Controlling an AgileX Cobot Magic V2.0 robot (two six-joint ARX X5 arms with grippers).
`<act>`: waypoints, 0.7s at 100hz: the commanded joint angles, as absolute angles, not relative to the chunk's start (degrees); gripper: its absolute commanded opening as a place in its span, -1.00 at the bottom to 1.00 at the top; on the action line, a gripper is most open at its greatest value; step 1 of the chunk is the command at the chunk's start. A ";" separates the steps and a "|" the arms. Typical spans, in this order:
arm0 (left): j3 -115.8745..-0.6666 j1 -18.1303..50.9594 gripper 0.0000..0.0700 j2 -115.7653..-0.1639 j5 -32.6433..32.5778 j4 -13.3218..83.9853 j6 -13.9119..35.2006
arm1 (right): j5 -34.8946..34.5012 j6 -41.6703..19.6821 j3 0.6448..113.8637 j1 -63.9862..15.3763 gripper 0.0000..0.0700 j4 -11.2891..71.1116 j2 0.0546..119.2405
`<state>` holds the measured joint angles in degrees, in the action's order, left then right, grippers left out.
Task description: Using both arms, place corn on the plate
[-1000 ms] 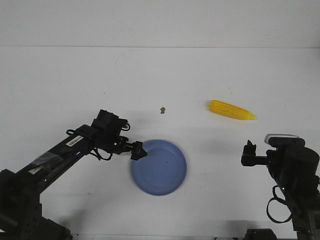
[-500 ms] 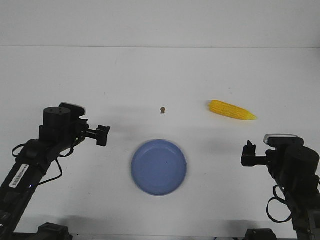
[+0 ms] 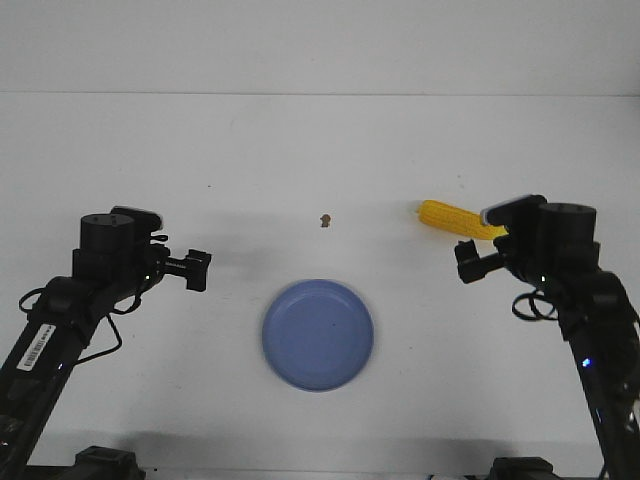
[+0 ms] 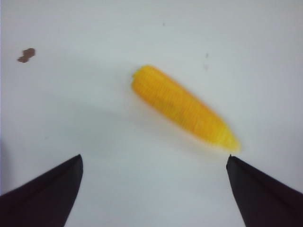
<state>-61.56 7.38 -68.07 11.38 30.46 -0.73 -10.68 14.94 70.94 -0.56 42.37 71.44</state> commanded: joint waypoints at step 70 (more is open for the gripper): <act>-62.30 7.51 0.82 -68.62 11.44 30.33 -0.38 | -16.91 30.28 90.04 1.15 0.82 41.95 106.34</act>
